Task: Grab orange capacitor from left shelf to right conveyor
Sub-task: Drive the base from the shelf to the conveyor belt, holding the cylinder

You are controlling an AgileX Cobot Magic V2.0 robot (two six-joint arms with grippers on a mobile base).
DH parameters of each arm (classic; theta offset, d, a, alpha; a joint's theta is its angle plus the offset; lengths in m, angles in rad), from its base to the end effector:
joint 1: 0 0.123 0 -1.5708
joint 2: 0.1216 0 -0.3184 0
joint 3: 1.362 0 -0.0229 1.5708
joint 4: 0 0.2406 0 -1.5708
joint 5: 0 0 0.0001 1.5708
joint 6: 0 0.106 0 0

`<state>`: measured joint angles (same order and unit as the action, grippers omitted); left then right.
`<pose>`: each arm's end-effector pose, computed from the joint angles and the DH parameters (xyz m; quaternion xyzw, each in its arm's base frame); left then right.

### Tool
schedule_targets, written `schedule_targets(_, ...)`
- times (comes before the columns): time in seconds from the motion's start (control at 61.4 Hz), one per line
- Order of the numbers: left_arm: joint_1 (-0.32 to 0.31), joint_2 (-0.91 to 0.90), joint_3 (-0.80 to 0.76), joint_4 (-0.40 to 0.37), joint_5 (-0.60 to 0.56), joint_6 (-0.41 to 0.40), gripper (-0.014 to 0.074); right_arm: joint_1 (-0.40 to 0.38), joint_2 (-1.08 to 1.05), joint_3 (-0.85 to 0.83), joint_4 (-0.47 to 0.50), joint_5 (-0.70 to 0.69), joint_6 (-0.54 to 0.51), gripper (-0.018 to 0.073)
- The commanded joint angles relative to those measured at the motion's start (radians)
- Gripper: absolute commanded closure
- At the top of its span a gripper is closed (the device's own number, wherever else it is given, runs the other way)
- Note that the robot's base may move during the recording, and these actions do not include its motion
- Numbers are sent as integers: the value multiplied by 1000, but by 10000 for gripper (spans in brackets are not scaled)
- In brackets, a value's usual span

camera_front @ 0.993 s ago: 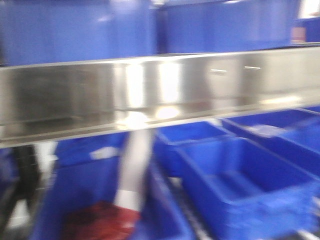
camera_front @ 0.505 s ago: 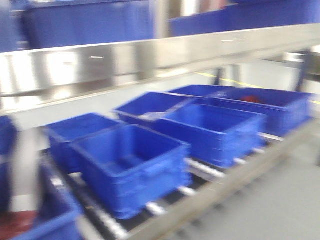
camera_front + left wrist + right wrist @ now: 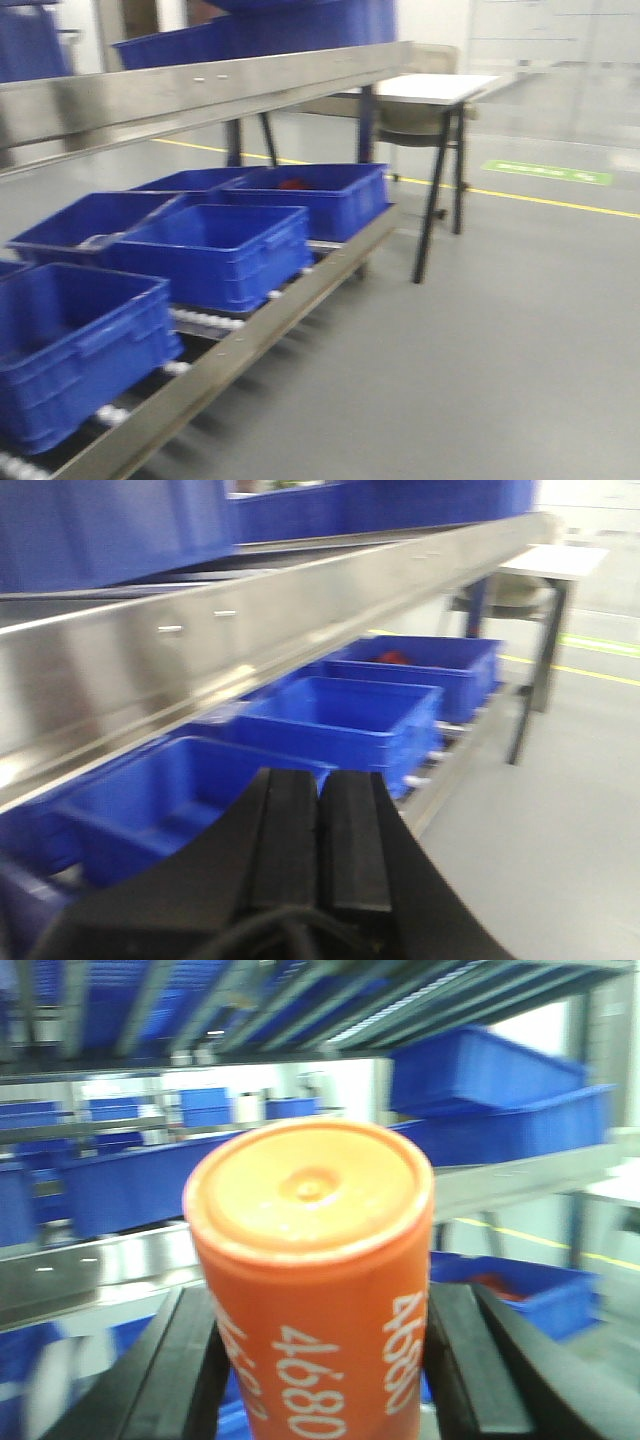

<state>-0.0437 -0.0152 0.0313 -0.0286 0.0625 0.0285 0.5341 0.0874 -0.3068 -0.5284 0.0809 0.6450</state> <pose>0.0277 -0.0014 0.1976 0.0160 0.7039 -0.0162 0.7100 0.0143 0.0034 0.3083 -0.1121 0.6085 0.2397 0.7481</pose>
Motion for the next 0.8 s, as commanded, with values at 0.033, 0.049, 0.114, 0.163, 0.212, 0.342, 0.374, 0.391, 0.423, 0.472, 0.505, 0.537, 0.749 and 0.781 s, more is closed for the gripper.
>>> schedule_targets(0.033,-5,-10,26,-6,-90,-4,722,-1,17,-32,-18,-81,-3,509)
schedule_targets(0.049,-5,-10,26,-6,-90,-4,722,-1,17,-32,-18,-81,-3,509)
schedule_targets(0.114,-5,-10,26,-6,-90,-4,722,-1,17,-32,-18,-81,-3,509)
schedule_targets(0.163,-5,-10,26,-6,-90,-4,722,-1,17,-32,-18,-81,-3,509)
schedule_targets(0.212,-5,-10,26,-6,-90,-4,722,-1,17,-32,-18,-81,-3,509)
schedule_targets(0.342,-5,-10,26,-6,-90,-4,722,-1,17,-32,-18,-81,-3,509)
schedule_targets(0.374,-5,-10,26,-6,-90,-4,722,-1,17,-32,-18,-81,-3,509)
schedule_targets(0.391,-5,-10,26,-6,-90,-4,722,-1,17,-32,-18,-81,-3,509)
schedule_targets(0.423,-5,-10,26,-6,-90,-4,722,-1,17,-32,-18,-81,-3,509)
schedule_targets(0.472,-5,-10,26,-6,-90,-4,722,-1,17,-32,-18,-81,-3,509)
schedule_targets(0.505,-5,-10,26,-6,-90,-4,722,-1,17,-32,-18,-81,-3,509)
schedule_targets(0.537,-5,-10,26,-6,-90,-4,722,-1,17,-32,-18,-81,-3,509)
schedule_targets(0.749,-5,-10,26,-6,-90,-4,722,-1,17,-32,-18,-81,-3,509)
schedule_targets(0.781,-5,-10,26,-6,-90,-4,722,-1,17,-32,-18,-81,-3,509)
